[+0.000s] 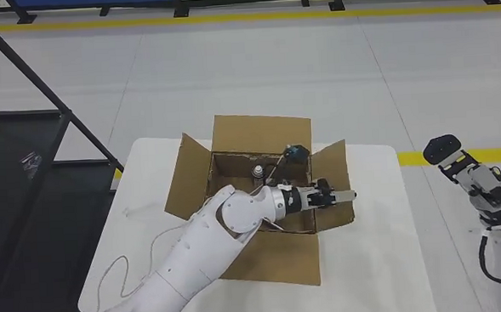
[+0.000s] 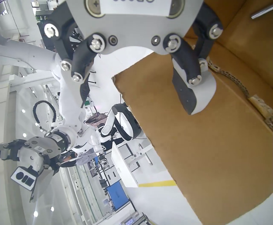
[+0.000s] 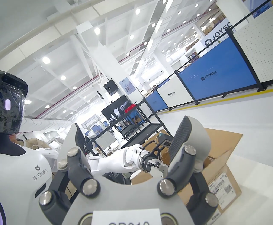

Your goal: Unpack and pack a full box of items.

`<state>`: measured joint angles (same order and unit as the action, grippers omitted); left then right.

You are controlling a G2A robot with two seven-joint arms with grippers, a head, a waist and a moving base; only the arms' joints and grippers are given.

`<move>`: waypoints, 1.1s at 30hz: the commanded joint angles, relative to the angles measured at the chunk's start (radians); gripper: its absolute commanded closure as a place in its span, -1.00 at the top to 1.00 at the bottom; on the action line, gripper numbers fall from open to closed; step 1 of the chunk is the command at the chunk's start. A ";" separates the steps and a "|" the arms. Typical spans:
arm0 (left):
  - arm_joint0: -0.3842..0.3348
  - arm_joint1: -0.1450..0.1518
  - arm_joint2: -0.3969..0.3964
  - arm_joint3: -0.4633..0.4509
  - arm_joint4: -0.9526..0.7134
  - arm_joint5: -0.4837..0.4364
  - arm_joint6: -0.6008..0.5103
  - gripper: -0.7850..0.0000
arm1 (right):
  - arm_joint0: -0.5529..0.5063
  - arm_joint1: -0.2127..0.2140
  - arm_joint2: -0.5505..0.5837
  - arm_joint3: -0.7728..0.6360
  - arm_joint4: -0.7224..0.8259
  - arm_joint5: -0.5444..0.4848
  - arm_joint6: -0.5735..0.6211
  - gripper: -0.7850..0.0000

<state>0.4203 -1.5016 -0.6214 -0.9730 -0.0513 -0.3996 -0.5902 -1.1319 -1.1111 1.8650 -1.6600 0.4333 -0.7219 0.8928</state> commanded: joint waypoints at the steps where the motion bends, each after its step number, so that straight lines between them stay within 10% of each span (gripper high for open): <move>1: -0.018 -0.022 0.025 0.042 -0.009 0.007 -0.001 1.00 | 0.000 0.000 0.000 0.000 0.001 0.000 0.000 1.00; 18: -0.090 -0.142 0.060 0.301 -0.092 -0.060 -0.004 1.00 | 0.000 0.000 0.000 0.000 0.001 0.000 0.000 1.00; 33: 0.005 -0.011 -0.241 0.080 -0.084 -0.150 -0.037 1.00 | 0.073 0.006 -0.101 -0.073 -0.237 0.060 -0.100 1.00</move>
<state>0.4014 -1.5307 -0.8254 -0.8469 -0.1571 -0.5581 -0.6302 -1.0699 -1.1069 1.7720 -1.7325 0.2320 -0.6710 0.7898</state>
